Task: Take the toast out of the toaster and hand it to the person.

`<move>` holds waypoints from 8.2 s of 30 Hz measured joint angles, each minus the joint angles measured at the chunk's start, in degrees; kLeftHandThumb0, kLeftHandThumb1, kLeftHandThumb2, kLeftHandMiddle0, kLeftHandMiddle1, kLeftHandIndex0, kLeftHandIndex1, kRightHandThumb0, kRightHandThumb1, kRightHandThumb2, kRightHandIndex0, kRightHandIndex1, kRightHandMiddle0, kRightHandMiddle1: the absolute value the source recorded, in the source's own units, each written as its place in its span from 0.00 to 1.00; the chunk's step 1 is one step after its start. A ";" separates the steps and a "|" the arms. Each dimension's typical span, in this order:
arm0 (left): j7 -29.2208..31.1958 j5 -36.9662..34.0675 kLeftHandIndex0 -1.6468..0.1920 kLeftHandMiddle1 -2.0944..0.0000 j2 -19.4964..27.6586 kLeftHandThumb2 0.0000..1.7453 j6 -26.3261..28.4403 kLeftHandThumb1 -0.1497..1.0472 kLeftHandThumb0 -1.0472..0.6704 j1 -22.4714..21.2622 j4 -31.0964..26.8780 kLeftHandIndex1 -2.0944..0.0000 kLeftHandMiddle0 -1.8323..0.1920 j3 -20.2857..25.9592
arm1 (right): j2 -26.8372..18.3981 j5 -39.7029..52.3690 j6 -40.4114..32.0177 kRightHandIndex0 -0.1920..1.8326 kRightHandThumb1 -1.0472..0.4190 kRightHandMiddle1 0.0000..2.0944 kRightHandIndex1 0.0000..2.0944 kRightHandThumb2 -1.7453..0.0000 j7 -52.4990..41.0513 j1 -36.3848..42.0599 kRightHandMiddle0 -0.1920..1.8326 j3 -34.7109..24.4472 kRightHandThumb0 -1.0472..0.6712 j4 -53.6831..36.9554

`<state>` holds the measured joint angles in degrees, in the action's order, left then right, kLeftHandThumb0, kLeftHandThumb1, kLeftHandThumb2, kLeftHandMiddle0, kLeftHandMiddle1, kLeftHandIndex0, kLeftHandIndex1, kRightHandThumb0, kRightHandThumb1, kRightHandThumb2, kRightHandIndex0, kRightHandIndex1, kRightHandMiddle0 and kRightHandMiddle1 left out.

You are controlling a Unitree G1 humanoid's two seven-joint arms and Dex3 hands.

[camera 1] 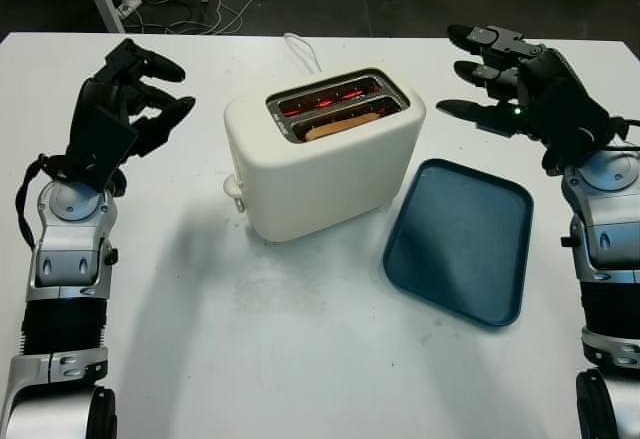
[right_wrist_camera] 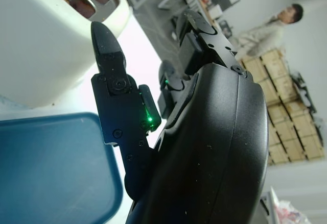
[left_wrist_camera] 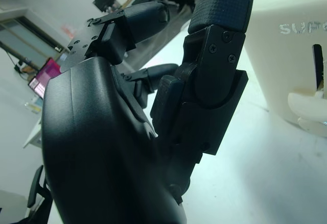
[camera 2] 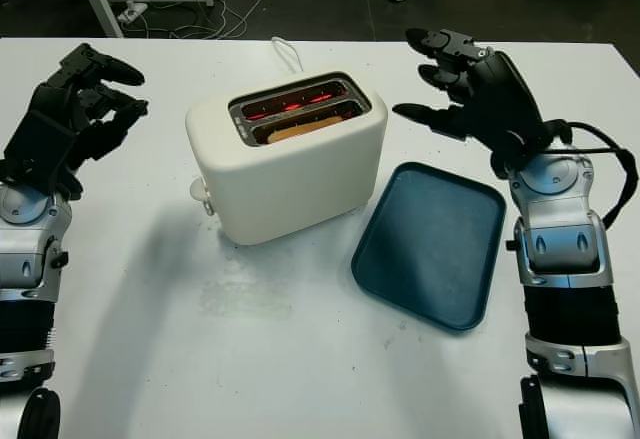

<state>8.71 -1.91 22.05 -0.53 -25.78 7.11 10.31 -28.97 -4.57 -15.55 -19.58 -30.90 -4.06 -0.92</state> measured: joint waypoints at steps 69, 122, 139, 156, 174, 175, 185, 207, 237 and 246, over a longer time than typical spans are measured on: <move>-0.19 0.15 0.79 0.23 0.46 0.17 2.20 0.89 0.00 1.28 -5.42 0.27 0.81 0.54 | -0.11 0.20 -1.43 0.33 0.12 0.01 0.01 1.00 -1.12 0.67 0.31 -0.71 0.38 -4.05; -0.41 0.09 0.77 0.23 0.39 0.15 4.14 0.89 0.00 1.76 -6.53 0.27 0.79 0.90 | -1.06 -1.20 -1.89 0.35 0.13 0.00 0.00 1.00 -1.67 0.70 0.32 -0.16 0.34 -3.60; -0.38 0.07 0.78 0.24 0.38 0.14 4.95 0.89 0.00 1.76 -7.15 0.28 0.80 0.92 | -1.07 -0.95 -1.97 0.35 0.13 0.00 0.00 1.00 -1.66 0.62 0.33 -0.23 0.34 -3.55; -0.36 -0.03 0.77 0.25 0.11 0.14 4.08 0.89 0.00 1.76 -6.25 0.29 0.79 1.00 | -1.04 1.88 2.83 0.49 0.22 0.06 0.08 1.00 -2.50 -2.84 0.45 -0.90 0.42 -0.39; -0.49 0.05 0.76 0.26 -1.10 0.13 4.42 0.89 0.00 1.81 -6.38 0.30 0.78 1.02 | -0.32 -5.41 16.31 0.51 0.34 0.14 0.37 1.00 -8.82 -23.10 0.58 12.02 0.36 8.36; -0.53 0.05 0.76 0.26 -1.13 0.13 4.40 0.89 0.00 1.81 -6.38 0.30 0.78 1.02 | 0.05 -6.33 17.45 0.51 0.34 0.13 0.36 1.00 -8.78 -23.11 0.58 12.91 0.37 9.10; -0.99 0.04 0.74 0.26 -1.19 0.12 4.36 0.89 0.00 2.05 -6.38 0.30 0.77 1.09 | 0.65 -13.91 26.66 0.53 0.30 0.10 0.34 1.00 -8.69 -22.78 0.59 17.73 0.42 14.05; -1.00 0.16 0.76 0.25 -1.27 0.14 3.67 0.89 0.00 2.89 -5.12 0.30 0.78 0.82 | 0.28 -24.81 36.00 0.52 0.27 0.04 0.25 1.00 -1.80 -22.69 0.61 19.74 0.44 20.99; -1.32 0.10 0.75 0.25 -1.27 0.12 3.38 0.89 0.00 2.63 -4.62 0.30 0.77 0.71 | -0.13 -23.45 24.80 0.55 0.21 0.69 0.81 1.00 -22.22 -27.36 0.49 22.17 0.35 18.69; -1.20 -0.01 0.73 0.26 -1.28 0.12 1.84 0.89 0.00 2.58 -3.48 0.31 0.76 0.76 | -1.15 -23.72 37.98 0.63 0.09 0.82 0.83 0.94 -10.08 -25.36 0.51 22.25 0.31 22.84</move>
<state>7.51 -1.92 20.77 1.30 -23.20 3.63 11.07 -30.12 -28.29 22.43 -29.66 -56.26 18.19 21.92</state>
